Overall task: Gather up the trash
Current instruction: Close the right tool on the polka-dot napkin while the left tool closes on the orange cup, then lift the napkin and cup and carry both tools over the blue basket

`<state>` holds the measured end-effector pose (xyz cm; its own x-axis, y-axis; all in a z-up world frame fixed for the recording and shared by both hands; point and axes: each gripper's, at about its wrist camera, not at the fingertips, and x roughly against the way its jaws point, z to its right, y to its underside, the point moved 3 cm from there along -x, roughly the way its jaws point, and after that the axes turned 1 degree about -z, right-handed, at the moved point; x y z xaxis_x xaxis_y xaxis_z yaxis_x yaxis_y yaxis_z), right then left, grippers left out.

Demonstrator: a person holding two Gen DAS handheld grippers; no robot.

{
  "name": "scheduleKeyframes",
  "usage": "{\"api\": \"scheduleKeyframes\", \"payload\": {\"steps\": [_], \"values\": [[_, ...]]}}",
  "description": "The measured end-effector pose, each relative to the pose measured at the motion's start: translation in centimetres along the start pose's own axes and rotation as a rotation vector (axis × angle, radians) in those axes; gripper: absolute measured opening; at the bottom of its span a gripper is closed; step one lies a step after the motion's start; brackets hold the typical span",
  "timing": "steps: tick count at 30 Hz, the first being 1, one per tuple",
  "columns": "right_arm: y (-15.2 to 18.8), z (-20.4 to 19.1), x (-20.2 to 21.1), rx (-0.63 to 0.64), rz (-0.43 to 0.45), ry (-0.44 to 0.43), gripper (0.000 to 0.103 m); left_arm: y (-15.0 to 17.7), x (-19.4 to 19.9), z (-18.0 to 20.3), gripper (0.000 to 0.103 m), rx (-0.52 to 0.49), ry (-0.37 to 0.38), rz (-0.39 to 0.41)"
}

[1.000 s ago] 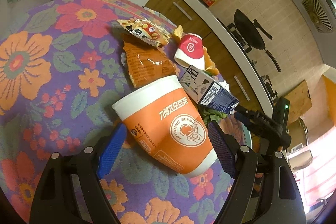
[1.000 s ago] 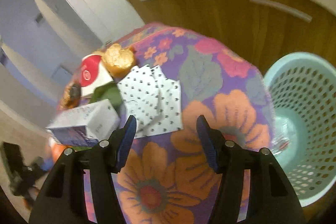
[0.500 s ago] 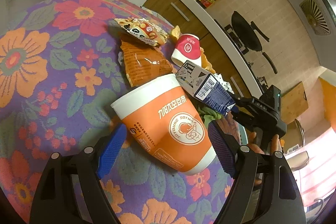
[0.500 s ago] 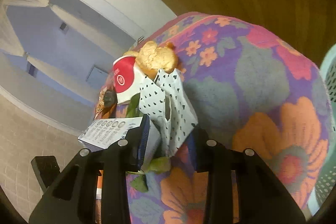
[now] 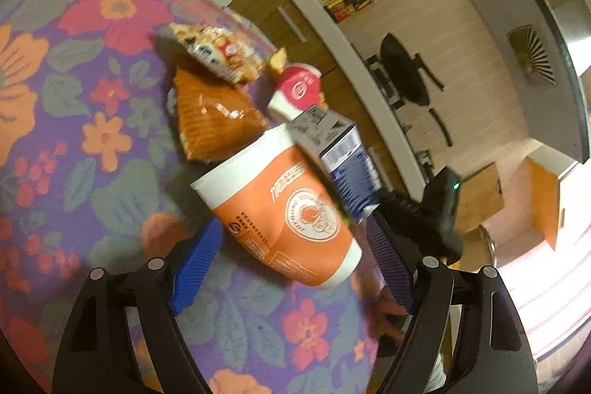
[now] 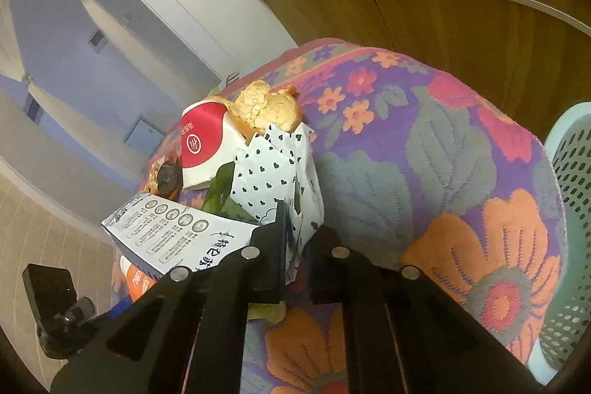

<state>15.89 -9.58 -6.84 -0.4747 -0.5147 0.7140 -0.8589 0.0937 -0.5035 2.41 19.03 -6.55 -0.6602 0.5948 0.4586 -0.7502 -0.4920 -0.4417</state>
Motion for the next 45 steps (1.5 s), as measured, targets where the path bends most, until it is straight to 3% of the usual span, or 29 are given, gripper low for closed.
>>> {"api": "scheduleKeyframes", "payload": {"steps": [6,17,19,21,22,26,30,32,35,38,45], "values": [[0.3,-0.1,1.5,0.008,0.062,-0.005,0.002,-0.6,0.1,0.4,0.077,-0.027,-0.023,0.019],[0.2,0.0,1.6,-0.001,0.06,-0.024,0.002,-1.8,-1.2,3.2,0.077,-0.05,0.06,0.074],[0.2,0.0,1.5,-0.005,0.058,-0.027,0.002,-1.8,-1.8,3.5,0.07,-0.07,0.031,0.062],[0.1,0.0,1.4,-0.01,0.057,-0.027,0.002,-1.6,-3.6,3.6,0.049,-0.098,-0.06,0.024],[0.2,0.1,1.5,-0.012,0.058,-0.026,0.002,-1.6,-4.0,3.6,0.044,-0.104,-0.082,0.013],[0.3,0.1,1.7,-0.014,0.066,-0.019,0.002,-1.4,-5.3,3.1,0.041,-0.111,-0.164,-0.004],[0.4,-0.2,2.2,0.002,0.092,-0.001,0.002,-1.4,-4.4,1.6,0.021,-0.051,-0.144,-0.003],[0.5,-0.5,2.8,0.018,0.116,0.019,0.002,-0.8,-3.3,1.5,0.018,-0.054,-0.124,0.001],[0.9,-0.6,4.2,0.042,0.154,0.062,0.002,0.4,-1.4,2.3,0.016,-0.109,-0.178,0.035],[1.3,-0.5,6.5,0.061,0.211,0.092,0.002,1.1,0.4,3.5,0.016,-0.152,-0.181,0.07],[1.9,1.0,12.0,0.056,0.319,0.117,0.002,2.2,2.0,10.5,0.016,-0.336,-0.143,0.129]]}}
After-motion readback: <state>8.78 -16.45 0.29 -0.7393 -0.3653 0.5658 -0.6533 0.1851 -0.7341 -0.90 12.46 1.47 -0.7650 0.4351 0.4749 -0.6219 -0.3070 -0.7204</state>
